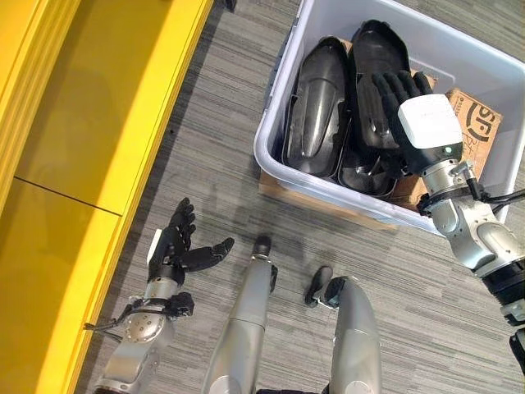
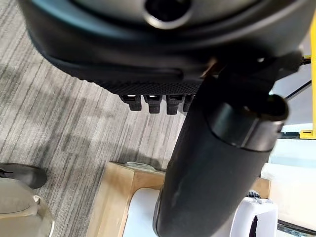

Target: Move parts from the plastic box to the shelf.

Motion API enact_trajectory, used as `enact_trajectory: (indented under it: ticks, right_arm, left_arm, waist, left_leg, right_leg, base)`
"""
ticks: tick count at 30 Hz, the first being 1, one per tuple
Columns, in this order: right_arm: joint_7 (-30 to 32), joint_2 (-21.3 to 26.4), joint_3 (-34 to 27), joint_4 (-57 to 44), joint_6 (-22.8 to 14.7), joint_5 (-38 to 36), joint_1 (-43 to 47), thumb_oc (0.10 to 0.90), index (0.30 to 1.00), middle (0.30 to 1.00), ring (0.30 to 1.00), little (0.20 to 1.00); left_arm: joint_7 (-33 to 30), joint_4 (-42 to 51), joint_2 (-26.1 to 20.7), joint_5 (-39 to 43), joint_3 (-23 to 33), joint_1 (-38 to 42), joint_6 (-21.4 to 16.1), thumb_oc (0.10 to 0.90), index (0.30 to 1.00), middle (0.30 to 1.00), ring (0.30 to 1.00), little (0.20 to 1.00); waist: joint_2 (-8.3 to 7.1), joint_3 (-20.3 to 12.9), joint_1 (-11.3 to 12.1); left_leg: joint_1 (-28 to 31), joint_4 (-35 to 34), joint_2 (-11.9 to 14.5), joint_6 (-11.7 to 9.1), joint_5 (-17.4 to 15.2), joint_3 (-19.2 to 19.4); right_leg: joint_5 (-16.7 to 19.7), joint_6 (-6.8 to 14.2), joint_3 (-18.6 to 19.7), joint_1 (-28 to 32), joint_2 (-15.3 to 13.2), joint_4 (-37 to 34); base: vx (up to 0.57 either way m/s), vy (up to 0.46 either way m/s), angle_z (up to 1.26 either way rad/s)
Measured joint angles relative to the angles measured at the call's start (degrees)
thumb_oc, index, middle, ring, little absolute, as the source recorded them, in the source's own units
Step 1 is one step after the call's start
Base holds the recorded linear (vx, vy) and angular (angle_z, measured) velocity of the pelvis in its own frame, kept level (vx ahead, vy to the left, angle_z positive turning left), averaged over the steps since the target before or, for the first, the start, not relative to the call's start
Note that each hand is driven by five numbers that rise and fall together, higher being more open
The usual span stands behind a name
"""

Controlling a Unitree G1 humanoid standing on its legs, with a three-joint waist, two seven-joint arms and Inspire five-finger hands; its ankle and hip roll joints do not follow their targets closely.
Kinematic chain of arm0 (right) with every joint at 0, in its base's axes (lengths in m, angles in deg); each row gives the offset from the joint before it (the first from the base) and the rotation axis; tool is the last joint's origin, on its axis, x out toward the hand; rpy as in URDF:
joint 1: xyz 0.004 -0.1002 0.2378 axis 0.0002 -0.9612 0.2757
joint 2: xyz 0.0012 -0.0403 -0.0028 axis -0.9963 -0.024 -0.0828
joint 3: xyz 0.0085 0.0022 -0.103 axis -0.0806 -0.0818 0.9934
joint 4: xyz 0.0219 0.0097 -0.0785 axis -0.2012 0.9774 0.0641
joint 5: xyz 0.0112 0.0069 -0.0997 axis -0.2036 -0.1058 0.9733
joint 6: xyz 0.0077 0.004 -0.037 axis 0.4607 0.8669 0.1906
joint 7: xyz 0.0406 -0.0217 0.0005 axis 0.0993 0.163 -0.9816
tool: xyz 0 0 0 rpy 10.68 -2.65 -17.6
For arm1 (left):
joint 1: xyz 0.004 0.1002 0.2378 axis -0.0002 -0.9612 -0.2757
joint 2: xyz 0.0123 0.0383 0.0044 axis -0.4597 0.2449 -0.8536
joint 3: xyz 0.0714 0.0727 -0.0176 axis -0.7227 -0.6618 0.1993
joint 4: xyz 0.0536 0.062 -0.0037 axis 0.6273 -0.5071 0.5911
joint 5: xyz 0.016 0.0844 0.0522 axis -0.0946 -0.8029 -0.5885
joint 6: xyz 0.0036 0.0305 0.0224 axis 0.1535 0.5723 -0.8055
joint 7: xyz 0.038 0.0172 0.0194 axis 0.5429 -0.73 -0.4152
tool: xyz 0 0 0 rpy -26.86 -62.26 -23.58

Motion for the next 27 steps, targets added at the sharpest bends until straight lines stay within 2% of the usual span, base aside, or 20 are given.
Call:
enact_trajectory:
  ticks: [9,16,17,27]
  right_arm:
    - [0.07,0.15,0.56,1.9,0.05,0.0,0.42,0.9,1.0,1.0,1.0,1.0]
    - [0.57,0.22,0.54,2.43,1.34,-0.01,0.94,0.9,1.0,1.0,1.0,1.0]
    - [1.0,0.11,0.9,3.02,1.34,-0.01,1.51,0.9,1.0,1.0,1.0,1.0]
    - [1.2,0.03,3.25,6.98,1.56,0.01,5.0,0.9,1.0,1.0,1.0,1.0]
  left_arm:
    - [-0.89,0.01,0.37,0.0,-0.12,-0.09,0.03,0.9,1.0,1.0,1.0,1.0]
    - [-1.07,0.19,0.53,-0.01,-0.34,0.4,-0.05,0.9,1.0,1.0,1.0,1.0]
    - [-1.11,0.33,0.6,0.0,-0.71,0.64,-0.05,0.9,1.0,1.0,1.0,1.0]
    - [-1.3,0.37,0.84,0.01,-0.73,0.18,-0.21,0.9,1.0,1.0,1.0,1.0]
  waist:
    - [1.14,-0.01,-0.1]
    - [1.49,0.03,-0.4]
    - [1.57,0.05,-0.4]
    - [2.1,0.04,-0.15]
  left_leg:
    - [-3.13,4.11,0.04,0.2,-2.53,1.07]
    - [-4.73,6.2,0.02,0.2,-2.66,1.75]
    - [-5.23,6.88,-0.08,0.27,-4.17,1.62]
    - [-7.06,8.25,-0.11,0.45,-4.08,2.61]
  right_leg:
    - [-2.11,-0.27,1.53,-3.62,-0.38,4.43]
    - [-3.05,-0.1,2.02,-5.02,-0.59,6.27]
    - [-3.63,-0.46,2.02,-5.56,-0.65,6.82]
    - [-4.31,-0.08,3.33,-7.76,-0.63,8.5]
  base:
    - [0.0,-0.003,-0.02]
    - [0.03,-0.007,0.0]
    - [0.12,-0.015,0.01]
    - [0.0,0.0,0.0]
